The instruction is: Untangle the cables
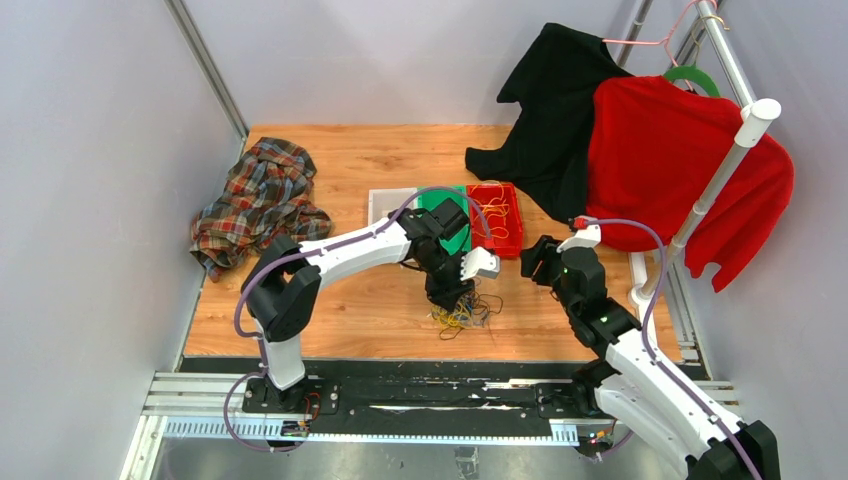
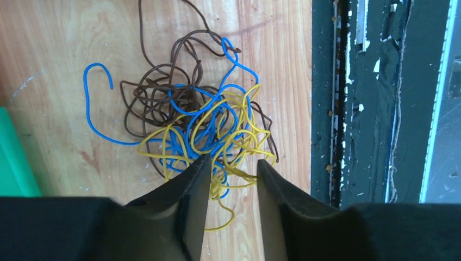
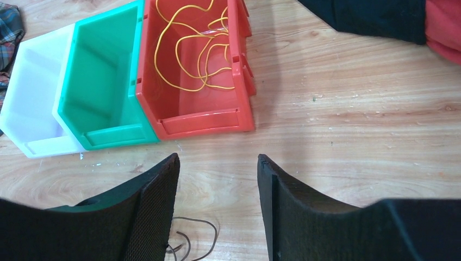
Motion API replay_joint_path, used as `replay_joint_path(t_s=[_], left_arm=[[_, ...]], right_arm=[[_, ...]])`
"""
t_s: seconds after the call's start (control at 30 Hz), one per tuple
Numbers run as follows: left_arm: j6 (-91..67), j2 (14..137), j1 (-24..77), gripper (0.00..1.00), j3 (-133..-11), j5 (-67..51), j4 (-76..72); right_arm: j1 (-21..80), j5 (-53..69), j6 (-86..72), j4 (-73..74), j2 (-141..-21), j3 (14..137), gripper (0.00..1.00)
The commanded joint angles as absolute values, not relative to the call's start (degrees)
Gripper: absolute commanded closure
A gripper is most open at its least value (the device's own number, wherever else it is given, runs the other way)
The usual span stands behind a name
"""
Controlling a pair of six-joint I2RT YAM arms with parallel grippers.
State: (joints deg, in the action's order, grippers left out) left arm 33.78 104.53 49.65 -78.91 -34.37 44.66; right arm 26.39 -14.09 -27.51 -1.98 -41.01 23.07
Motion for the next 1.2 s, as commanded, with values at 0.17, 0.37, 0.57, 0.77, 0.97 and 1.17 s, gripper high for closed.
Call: replay_joint_path(t_s=[0.17, 0.37, 0.57, 0.77, 0.97, 1.17], left_arm=[[31.5, 102.5, 49.9, 0.98, -78.3, -28.9, 41.9], [26.4, 96.0, 45.1, 0.99, -80.8, -27.2, 47.1], [23.0, 89.2, 42.7, 0.99, -80.5, -25.7, 49.9], [16.4, 85.7, 42.6, 0.99, -81.3, -24.5, 50.0], [12.1, 83.6, 42.6, 0.99, -83.8, -23.7, 49.7], [9.9, 82.0, 42.7, 0.99, -84.2, -21.4, 48.6]], right_arm=[[27.2, -10.0, -27.7, -3.3, -40.7, 23.1, 0.45], [28.7, -2.3, -25.9, -8.0, -44.1, 24.1, 0.40], [38.1, -2.6, -22.7, -14.1, -47.0, 25.2, 0.33], [48.3, -6.2, -20.3, -20.2, -48.7, 25.7, 0.31], [54.1, -8.1, -19.5, -26.6, -52.2, 28.3, 0.30], [56.2, -8.7, -19.5, -29.8, -57.4, 30.6, 0.30]])
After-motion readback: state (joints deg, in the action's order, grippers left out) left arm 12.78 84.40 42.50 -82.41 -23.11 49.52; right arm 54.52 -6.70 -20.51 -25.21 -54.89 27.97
